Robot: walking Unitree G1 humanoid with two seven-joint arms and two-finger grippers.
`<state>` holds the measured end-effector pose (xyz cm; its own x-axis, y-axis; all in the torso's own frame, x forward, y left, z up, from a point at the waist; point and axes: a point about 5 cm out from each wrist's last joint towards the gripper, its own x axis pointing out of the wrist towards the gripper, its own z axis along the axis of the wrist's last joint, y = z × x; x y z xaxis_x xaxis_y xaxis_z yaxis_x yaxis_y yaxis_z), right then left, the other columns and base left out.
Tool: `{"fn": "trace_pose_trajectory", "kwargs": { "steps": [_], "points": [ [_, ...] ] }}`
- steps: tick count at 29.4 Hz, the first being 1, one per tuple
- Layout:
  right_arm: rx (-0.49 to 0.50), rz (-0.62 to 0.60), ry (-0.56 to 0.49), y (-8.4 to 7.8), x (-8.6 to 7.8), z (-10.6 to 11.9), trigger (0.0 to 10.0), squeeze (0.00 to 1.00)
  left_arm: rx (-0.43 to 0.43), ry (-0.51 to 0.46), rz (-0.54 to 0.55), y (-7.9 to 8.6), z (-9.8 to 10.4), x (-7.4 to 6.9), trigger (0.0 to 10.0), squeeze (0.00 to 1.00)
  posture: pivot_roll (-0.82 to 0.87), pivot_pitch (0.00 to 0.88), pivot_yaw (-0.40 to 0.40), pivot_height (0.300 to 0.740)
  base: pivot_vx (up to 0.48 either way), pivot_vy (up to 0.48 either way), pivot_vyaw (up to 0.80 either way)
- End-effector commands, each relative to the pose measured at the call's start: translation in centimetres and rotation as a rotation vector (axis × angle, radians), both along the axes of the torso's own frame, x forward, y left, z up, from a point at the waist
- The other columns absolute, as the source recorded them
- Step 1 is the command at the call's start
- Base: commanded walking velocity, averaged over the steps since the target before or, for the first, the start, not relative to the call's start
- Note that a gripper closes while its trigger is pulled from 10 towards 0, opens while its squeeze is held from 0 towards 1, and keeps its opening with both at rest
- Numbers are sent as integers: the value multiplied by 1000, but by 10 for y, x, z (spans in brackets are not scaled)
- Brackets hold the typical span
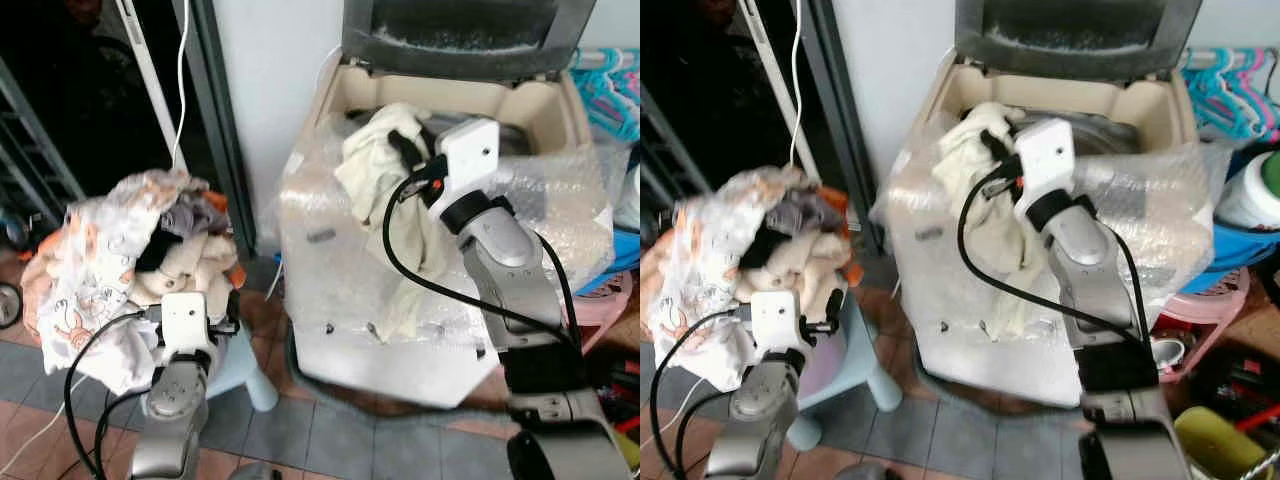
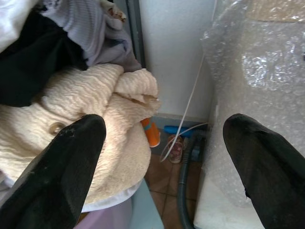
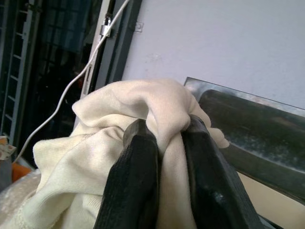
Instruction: Clothes washing
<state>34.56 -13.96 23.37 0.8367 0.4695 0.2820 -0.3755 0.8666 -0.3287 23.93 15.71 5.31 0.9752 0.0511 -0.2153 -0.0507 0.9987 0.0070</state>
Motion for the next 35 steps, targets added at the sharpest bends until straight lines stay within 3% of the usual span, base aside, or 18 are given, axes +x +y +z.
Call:
{"fn": "trace_pose_trajectory", "kwargs": {
  "steps": [1, 3, 4, 6, 7, 8, 9, 13, 17, 20, 22, 24, 25, 26, 28, 30, 33, 35],
  "points": [
    [10, -14, -28, -8, 7, 12, 10000, 0, -5, 1, -22, -8, 0, 2, 10000, 0, -65, 0, 48, 740, 311, 0, 0],
    [18, -24, -55, -11, 19, 28, 10000, 0, -4, 2, -24, -8, 0, 2, 10000, 0, -65, 0, 48, 740, 311, 0, 0],
    [7, -68, -99, -18, 31, 49, 10000, 0, -3, 3, -25, -8, 0, 3, 10000, 0, -64, 0, 47, 740, 315, 0, 0],
    [10, -100, -118, -23, 37, 59, 10000, 0, -3, 3, -26, -8, 0, 4, 10000, 0, -64, 0, 48, 740, 311, 0, 0],
    [95, -207, -153, -40, 47, 85, 10000, 0, -4, 2, -27, -9, 0, 4, 10000, 0, -56, 0, 40, 740, 307, 0, 0],
    [95, -207, -153, -40, 47, 85, 10000, 0, -4, 2, -27, -9, 0, 4, 10000, 0, -56, 0, 40, 740, 307, 0, 0],
    [182, -309, -187, -58, 51, 108, 10000, 0, -3, 2, -25, -9, 0, 4, 10000, 0, -53, 0, 37, 740, 304, 0, 0],
    [300, -390, -248, -80, 49, 136, 10000, 0, -3, 1, 9, -7, 0, 3, 10000, 0, -45, 0, 27, 740, 187, 0, 0],
    [295, -348, -201, -77, 53, 124, 10000, 0, 7, 0, 20, -7, 0, 2, 10000, 0, -45, 0, 24, 740, 0, 0, 0],
    [204, -220, -45, -57, 60, 72, 10000, 0, 7, 2, 16, -7, -1, 1, 10000, 0, -44, 0, 27, 740, 0, 0, 0],
    [176, -128, 25, -47, 59, 52, 10000, 0, 9, 2, 14, -7, -1, 1, 10000, 0, -46, 0, 31, 740, 0, 0, 0],
    [30, 94, 169, -25, 48, 8, 10000, 0, 11, 3, 10, -6, -1, 1, 10000, 0, -52, 0, 36, 740, 0, 0, 0],
    [0, 133, 192, -21, 44, 0, 10000, 0, 12, 4, 10, -6, -1, 1, 10000, 0, -52, 0, 36, 740, 0, 0, 0],
    [-44, 151, 202, -21, 39, -10, 10000, 1000, 14, 4, 6, -7, -1, 1, 10000, 0, -54, 0, 38, 740, 0, 0, 0],
    [-88, 145, 211, -26, 27, -28, 10000, 1000, 15, 5, 2, -7, -1, 2, 10000, 0, -57, 0, 40, 740, 0, 0, 0],
    [-87, 134, 199, -30, 25, -28, 10000, 1000, 16, 3, 2, -7, -1, 2, 10000, 0, -58, 0, 39, 740, 0, 0, 0],
    [-95, 109, 142, -35, 21, -22, 10000, 1000, 17, 2, 1, -7, -1, 2, 10000, 0, -63, 0, 43, 740, 0, 0, 0],
    [-70, 32, 43, -49, 15, -5, 10000, 1000, 20, 3, 3, -7, -1, 2, 10000, 0, -63, 0, 40, 740, 0, 0, 0]
  ]
}}
